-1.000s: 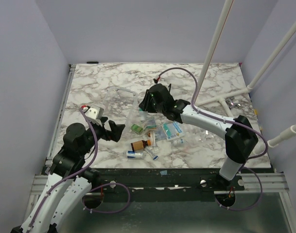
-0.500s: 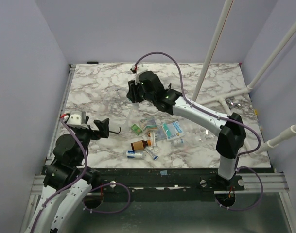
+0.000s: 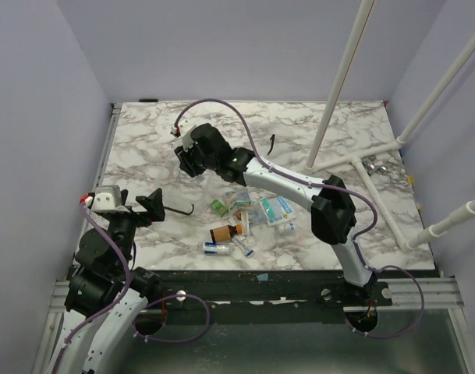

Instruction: Organize the medicine kit

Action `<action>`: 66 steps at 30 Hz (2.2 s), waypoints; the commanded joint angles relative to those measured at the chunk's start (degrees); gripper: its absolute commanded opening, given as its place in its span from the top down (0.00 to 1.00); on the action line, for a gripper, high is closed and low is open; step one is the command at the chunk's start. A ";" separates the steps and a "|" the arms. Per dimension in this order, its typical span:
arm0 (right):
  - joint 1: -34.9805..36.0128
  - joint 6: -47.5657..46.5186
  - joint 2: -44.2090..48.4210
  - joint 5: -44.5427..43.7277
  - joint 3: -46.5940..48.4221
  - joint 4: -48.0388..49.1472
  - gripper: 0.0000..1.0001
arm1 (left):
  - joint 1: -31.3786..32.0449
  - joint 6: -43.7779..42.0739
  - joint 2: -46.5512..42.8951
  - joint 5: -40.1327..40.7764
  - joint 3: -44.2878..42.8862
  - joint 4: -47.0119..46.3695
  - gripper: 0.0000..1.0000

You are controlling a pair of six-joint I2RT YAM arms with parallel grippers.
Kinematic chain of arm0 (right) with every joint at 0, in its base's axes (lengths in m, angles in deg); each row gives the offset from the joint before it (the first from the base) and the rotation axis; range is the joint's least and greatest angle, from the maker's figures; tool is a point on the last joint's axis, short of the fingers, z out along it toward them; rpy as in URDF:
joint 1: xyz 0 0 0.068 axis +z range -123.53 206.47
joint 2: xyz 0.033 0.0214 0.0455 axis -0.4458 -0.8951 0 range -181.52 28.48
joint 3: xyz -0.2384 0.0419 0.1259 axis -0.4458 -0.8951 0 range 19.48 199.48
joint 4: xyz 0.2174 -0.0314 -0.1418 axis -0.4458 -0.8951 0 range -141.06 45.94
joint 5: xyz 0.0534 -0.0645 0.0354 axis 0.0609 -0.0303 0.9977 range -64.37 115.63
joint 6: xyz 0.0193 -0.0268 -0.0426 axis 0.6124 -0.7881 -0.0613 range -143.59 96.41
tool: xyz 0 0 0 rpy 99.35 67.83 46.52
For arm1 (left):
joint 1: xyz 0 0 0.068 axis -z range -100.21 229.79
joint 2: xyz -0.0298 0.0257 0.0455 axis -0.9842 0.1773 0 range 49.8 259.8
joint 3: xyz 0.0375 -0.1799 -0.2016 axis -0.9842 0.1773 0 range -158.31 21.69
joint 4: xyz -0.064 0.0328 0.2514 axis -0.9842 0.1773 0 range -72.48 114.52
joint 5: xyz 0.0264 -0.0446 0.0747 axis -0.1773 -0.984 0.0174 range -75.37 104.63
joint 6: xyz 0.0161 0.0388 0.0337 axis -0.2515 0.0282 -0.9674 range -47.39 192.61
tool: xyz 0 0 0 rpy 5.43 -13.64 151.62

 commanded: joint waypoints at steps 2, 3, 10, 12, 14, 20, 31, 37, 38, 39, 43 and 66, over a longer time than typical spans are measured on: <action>1.93 -5.85 -5.70 1.86 6.19 -1.95 0.77 | 0.19 0.60 -0.62 1.75 0.66 0.06 0.02; 2.05 -6.34 -6.75 1.87 7.09 -2.65 0.77 | 0.19 0.60 -0.69 1.72 0.62 0.05 0.02; 2.09 -9.37 -10.71 5.93 10.88 -7.35 0.76 | 0.36 0.67 -0.77 1.74 0.75 -0.11 0.02; 2.09 -10.88 -11.54 7.73 12.12 -10.04 0.74 | 0.49 0.60 -0.79 1.70 0.74 -0.15 0.02; 2.13 -12.09 -12.67 8.68 13.56 -12.89 0.73 | 0.62 0.63 -0.77 1.75 0.75 -0.18 0.02; 2.08 -13.56 -15.84 12.24 17.12 -19.73 0.72 | 0.63 0.68 -0.94 1.68 0.84 -0.21 0.02; 2.57 -11.25 -18.33 17.37 18.13 -21.80 0.70 | 0.71 0.68 -1.06 1.47 0.92 -0.21 0.02; 3.58 -10.62 -19.46 17.64 17.68 -21.49 0.64 | 0.71 0.68 -1.05 1.30 0.88 -0.30 0.02; 3.72 -10.54 -19.64 17.61 17.61 -21.38 0.62 | 0.71 0.68 -1.05 1.23 0.92 -0.29 0.02; 3.86 -10.46 -19.72 17.62 17.67 -21.31 0.60 | 0.69 0.68 -1.01 1.24 1.01 -0.37 0.02; 4.16 -9.97 -19.64 17.70 17.69 -20.46 0.51 | 0.71 0.68 -1.11 0.82 1.17 -0.55 0.02; 4.19 -3.25 -4.35 -4.11 10.54 -8.72 0.37 | 0.71 0.68 -0.91 0.91 1.09 -0.34 0.02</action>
